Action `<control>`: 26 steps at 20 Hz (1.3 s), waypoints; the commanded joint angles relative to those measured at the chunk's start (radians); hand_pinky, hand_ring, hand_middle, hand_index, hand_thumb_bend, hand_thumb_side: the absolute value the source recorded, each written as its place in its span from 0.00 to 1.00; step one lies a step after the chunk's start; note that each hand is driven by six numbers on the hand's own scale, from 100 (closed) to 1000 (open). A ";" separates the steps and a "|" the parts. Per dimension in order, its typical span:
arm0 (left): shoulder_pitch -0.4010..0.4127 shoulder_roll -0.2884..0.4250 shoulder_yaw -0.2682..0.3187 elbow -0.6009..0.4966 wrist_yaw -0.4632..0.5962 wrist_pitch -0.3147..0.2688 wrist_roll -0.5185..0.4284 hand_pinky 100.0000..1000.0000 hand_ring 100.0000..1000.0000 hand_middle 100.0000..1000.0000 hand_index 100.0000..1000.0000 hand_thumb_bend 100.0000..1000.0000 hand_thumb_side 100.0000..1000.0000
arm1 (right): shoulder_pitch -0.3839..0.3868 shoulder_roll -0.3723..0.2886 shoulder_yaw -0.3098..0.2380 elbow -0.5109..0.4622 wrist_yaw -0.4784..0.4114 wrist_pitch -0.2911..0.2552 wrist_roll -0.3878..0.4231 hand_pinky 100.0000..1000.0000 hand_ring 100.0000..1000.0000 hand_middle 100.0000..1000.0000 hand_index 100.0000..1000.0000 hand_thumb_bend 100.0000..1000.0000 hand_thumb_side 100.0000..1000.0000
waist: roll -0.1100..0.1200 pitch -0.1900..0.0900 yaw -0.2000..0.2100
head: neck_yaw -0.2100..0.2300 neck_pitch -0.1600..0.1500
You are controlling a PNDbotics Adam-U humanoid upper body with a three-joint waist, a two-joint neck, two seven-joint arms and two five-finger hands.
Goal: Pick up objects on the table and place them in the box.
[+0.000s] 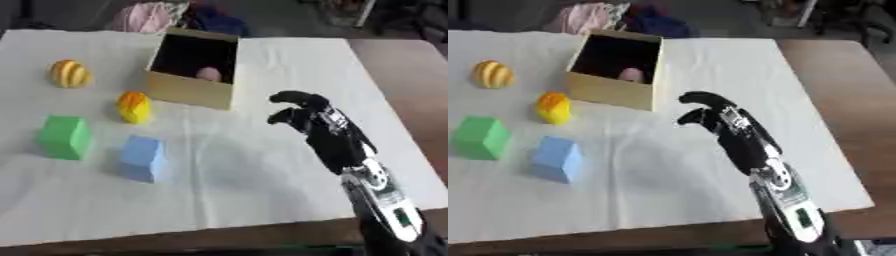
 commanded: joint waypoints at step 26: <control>-0.622 0.097 -0.477 0.555 -0.421 -0.382 -0.419 0.82 0.78 0.83 0.89 0.77 0.46 | -0.010 -0.001 0.024 -0.005 -0.004 0.009 0.028 0.80 0.64 0.78 0.81 0.00 0.92 | 0.014 -0.030 -0.059 | 0.037 0.005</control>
